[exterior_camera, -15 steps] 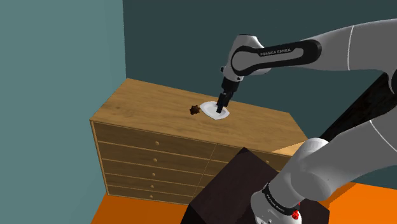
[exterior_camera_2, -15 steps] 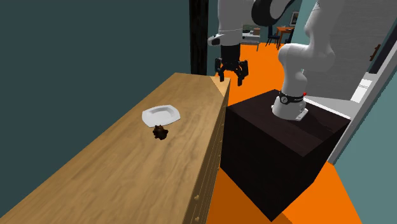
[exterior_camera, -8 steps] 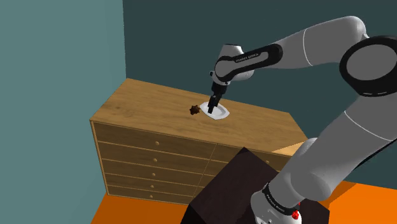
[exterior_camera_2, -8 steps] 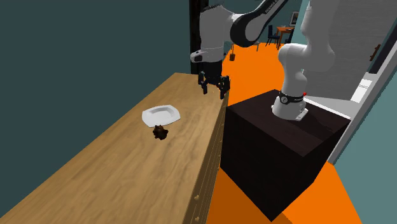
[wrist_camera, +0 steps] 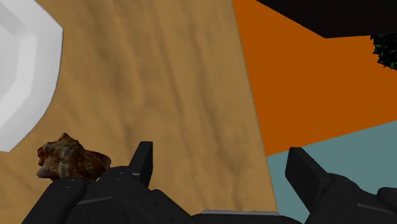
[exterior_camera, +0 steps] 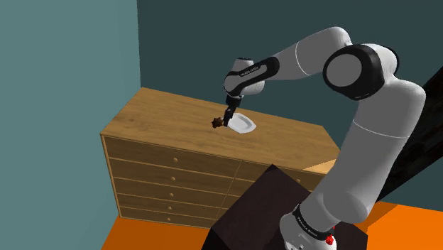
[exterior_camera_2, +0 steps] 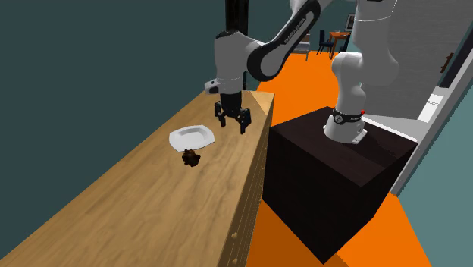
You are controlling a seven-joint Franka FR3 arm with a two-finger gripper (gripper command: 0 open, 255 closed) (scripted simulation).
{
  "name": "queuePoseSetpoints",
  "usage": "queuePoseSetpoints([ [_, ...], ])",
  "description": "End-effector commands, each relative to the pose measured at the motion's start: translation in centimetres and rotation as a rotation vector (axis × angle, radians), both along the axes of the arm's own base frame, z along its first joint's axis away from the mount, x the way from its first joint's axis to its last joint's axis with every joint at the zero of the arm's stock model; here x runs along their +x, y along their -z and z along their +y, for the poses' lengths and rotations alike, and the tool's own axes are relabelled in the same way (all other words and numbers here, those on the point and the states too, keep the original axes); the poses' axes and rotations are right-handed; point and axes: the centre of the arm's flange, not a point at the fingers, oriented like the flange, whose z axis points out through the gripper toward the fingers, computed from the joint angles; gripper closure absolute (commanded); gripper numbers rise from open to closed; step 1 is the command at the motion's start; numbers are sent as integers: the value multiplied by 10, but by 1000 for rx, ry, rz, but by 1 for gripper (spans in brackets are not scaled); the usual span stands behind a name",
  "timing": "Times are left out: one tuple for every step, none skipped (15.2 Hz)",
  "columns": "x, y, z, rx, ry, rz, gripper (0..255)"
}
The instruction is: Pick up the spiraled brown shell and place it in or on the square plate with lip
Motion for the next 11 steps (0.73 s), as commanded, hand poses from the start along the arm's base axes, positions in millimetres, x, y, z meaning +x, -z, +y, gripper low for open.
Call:
queuePoseSetpoints([
  [20, 17, -8, -6, -26, -6, 0],
  [30, 24, -11, -10, -38, -9, 0],
  [39, 32, -14, -13, -50, -11, 0],
  [49, 40, -17, -16, -62, -14, 0],
  [59, 47, -20, -20, -74, -17, 0],
  [69, 55, -23, -23, -86, -19, 0],
  [78, 61, -25, -26, -97, -22, 0],
  [78, 67, -25, -26, -97, -22, 0],
  [77, 72, -25, -26, -97, -22, 0],
  [77, 77, -25, -26, -97, -22, 0],
  [77, 82, -26, -26, -97, -22, 0],
])
